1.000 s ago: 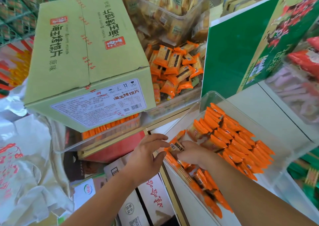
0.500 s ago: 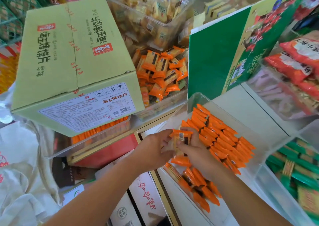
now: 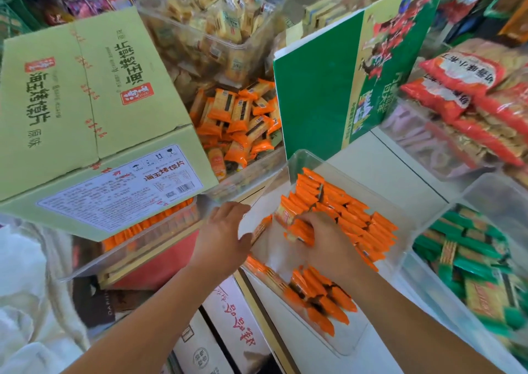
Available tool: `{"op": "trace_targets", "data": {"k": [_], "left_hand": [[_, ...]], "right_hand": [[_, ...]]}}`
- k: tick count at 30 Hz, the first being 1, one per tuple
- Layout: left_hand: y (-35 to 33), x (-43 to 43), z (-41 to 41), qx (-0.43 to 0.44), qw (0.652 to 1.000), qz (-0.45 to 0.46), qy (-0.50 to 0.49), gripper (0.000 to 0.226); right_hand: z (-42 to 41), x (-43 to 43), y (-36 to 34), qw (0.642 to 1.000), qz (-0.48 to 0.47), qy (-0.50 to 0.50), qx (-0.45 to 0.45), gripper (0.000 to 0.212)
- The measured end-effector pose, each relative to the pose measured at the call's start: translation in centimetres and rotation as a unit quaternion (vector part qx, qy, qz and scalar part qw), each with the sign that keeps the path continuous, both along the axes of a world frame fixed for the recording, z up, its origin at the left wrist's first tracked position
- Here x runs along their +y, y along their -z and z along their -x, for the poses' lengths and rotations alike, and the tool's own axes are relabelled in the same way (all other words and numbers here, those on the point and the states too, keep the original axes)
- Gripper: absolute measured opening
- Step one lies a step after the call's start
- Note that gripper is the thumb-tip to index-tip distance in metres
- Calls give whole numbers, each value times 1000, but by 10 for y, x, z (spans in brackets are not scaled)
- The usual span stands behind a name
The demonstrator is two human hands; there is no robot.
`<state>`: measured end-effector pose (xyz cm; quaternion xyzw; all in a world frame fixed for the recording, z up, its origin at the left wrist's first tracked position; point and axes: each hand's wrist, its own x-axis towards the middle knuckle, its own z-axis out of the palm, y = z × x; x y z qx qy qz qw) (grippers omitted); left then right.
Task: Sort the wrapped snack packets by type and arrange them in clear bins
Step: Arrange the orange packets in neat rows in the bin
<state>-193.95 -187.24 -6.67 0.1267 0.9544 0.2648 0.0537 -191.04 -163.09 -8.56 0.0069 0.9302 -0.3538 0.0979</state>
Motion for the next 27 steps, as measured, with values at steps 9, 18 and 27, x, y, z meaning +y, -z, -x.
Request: {"op": "trace_targets", "data": {"k": [9, 18, 27], "left_hand": [[18, -17, -15, -136, 987, -73, -42, 67], [22, -28, -13, -129, 989, -68, 4, 65], [-3, -45, -22, -42, 996, -35, 63, 45]], "right_hand": [[-3, 0, 26, 950, -299, 26, 91, 51], [4, -77, 7, 984, 81, -21, -159, 56], [17, -78, 29, 976, 62, -61, -200, 22]]}}
